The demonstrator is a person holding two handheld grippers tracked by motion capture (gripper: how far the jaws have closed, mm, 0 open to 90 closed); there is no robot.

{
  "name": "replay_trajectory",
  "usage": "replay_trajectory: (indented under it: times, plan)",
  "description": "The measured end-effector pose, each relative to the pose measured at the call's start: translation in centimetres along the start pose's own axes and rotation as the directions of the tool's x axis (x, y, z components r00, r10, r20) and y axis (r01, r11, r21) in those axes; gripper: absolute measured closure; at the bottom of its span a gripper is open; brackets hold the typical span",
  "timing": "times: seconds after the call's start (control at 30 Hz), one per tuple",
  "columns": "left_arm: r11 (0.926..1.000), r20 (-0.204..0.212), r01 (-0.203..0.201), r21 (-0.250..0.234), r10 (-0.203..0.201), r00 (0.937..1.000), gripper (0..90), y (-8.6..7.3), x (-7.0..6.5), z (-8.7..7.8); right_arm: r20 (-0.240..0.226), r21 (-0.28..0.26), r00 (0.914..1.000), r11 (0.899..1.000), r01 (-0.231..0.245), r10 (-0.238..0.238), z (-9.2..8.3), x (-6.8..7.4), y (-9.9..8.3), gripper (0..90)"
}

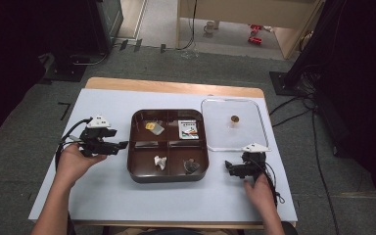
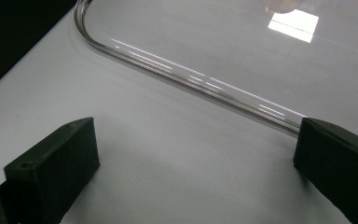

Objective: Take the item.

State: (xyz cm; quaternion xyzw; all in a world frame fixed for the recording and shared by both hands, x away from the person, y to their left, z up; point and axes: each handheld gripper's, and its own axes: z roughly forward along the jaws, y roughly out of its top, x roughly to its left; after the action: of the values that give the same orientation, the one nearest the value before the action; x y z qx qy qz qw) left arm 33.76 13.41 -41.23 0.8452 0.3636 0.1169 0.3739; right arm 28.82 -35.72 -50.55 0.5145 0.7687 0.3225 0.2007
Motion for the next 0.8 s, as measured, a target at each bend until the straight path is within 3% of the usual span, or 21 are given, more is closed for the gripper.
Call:
replay_trajectory:
  times: [0.23,0.27,0.63,0.8]
  plan:
    - [0.9986,0.036,-0.047,-0.025,0.048,0.9982,33.8,1.1,-1.6,0.0,0.001,-0.001,1.0000,1.000,0.002,-0.002,0.0,0.0,0.0,0.0]
    - [0.9979,0.056,-0.056,-0.031,0.058,0.9968,34.0,1.3,-2.1,0.2,0.000,0.000,1.0000,1.000,0.000,0.000,0.0,0.0,0.0,0.0]
    - [0.9958,0.094,-0.079,-0.047,0.083,0.9921,36.5,1.4,-3.3,1.5,0.002,-0.001,1.0000,1.000,0.002,-0.002,0.0,0.0,0.0,0.0]
    - [0.9941,0.124,-0.103,-0.033,0.107,0.9865,37.1,1.4,-4.2,2.5,0.001,0.000,1.0000,1.000,0.000,0.000,0.0,0.0,0.0,0.0]
